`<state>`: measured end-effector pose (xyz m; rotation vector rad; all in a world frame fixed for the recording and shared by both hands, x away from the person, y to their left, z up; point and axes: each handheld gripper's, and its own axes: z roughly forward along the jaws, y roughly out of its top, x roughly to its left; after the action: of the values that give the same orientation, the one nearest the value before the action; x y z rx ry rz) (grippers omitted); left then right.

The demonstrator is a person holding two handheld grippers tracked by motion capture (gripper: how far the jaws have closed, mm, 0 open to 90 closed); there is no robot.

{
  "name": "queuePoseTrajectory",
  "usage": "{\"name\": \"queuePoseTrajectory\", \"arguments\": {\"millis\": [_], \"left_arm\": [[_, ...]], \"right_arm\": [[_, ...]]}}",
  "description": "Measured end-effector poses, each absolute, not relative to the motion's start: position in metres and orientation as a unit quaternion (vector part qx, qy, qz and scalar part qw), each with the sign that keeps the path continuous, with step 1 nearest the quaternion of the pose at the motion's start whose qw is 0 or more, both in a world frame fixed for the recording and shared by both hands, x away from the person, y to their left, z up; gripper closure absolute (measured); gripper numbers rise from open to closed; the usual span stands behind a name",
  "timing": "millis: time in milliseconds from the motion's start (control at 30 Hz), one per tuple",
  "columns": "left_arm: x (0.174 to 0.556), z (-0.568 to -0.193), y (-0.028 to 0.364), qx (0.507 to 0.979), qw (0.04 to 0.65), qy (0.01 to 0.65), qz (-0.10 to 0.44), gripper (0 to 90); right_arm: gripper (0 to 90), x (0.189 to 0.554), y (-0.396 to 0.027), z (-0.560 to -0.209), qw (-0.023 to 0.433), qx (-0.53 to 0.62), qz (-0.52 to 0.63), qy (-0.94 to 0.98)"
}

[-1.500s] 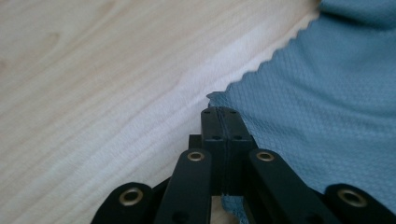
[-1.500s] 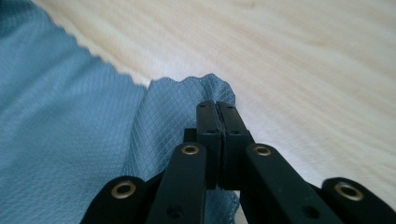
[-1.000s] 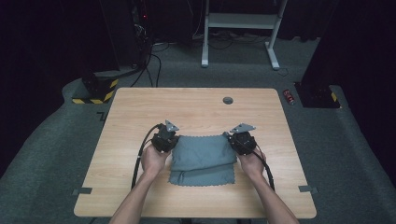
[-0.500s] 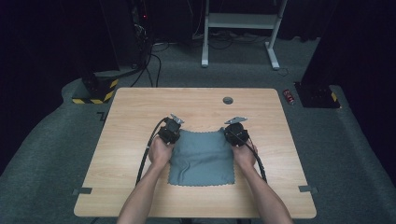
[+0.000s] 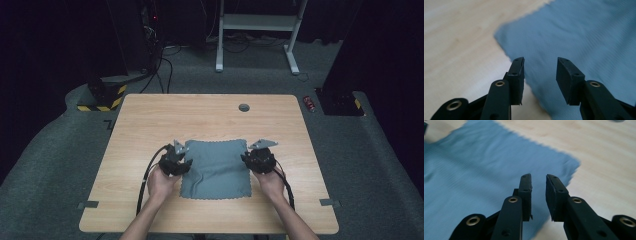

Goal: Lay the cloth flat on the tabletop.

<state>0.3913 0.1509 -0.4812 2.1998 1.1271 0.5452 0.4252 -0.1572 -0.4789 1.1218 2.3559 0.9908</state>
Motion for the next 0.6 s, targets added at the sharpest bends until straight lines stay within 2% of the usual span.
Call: {"name": "queuePoseTrajectory", "arguments": {"millis": [233, 367, 600], "left_arm": [[0.336, -0.497, 0.147, 0.829, 0.328, 0.406, 0.201, 65.5], [0.330, -0.504, 0.143, 0.837, 0.321, 0.399, 0.191, 69.9], [0.327, -0.512, 0.148, 0.839, 0.320, 0.409, 0.162, 72.3]], "right_arm": [[77.9, 0.380, -0.156, -0.494, 0.145, 0.368, 0.346, 0.850], [78.7, 0.366, -0.152, -0.501, 0.144, 0.356, 0.339, 0.859], [78.9, 0.353, -0.162, -0.513, 0.144, 0.363, 0.327, 0.861]]}}
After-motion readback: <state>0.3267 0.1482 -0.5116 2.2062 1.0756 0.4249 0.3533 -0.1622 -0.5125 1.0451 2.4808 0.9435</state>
